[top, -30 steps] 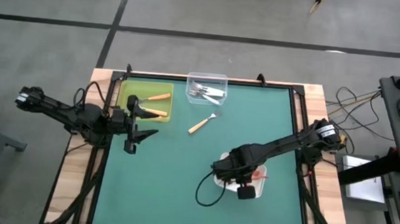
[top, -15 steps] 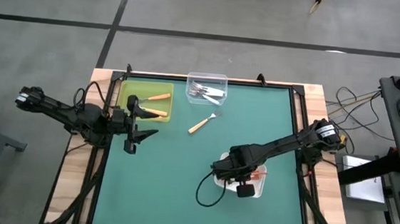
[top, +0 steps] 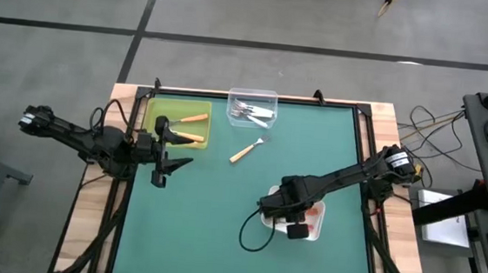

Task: Sort silverware by color (type)
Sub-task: Put the light orange into the yellow bin

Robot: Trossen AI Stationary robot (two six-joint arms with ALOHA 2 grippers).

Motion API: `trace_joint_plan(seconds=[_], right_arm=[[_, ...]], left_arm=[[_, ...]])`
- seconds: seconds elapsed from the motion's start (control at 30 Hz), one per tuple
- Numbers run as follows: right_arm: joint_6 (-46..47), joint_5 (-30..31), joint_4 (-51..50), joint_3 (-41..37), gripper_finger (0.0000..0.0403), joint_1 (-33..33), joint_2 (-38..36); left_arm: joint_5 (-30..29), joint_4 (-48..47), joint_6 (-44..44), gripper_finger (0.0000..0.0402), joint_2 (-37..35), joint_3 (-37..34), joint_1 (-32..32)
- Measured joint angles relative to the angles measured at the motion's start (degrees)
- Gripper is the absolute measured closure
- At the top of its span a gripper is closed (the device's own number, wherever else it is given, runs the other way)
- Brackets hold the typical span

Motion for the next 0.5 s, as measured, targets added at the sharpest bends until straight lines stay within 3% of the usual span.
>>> trace_joint_plan(seconds=[0.27, 0.5], right_arm=[[4.12, 2.44, 0.01, 0.57, 0.0300, 0.01, -1.10], [1.94, 18.05, 5.60, -2.70, 0.0323, 1.61, -7.55]], left_arm=[[0.00, -0.02, -0.38, 0.0182, 0.00, 0.00, 0.00], [0.00, -0.02, -2.96, 0.0182, 0.49, 0.00, 0.00]])
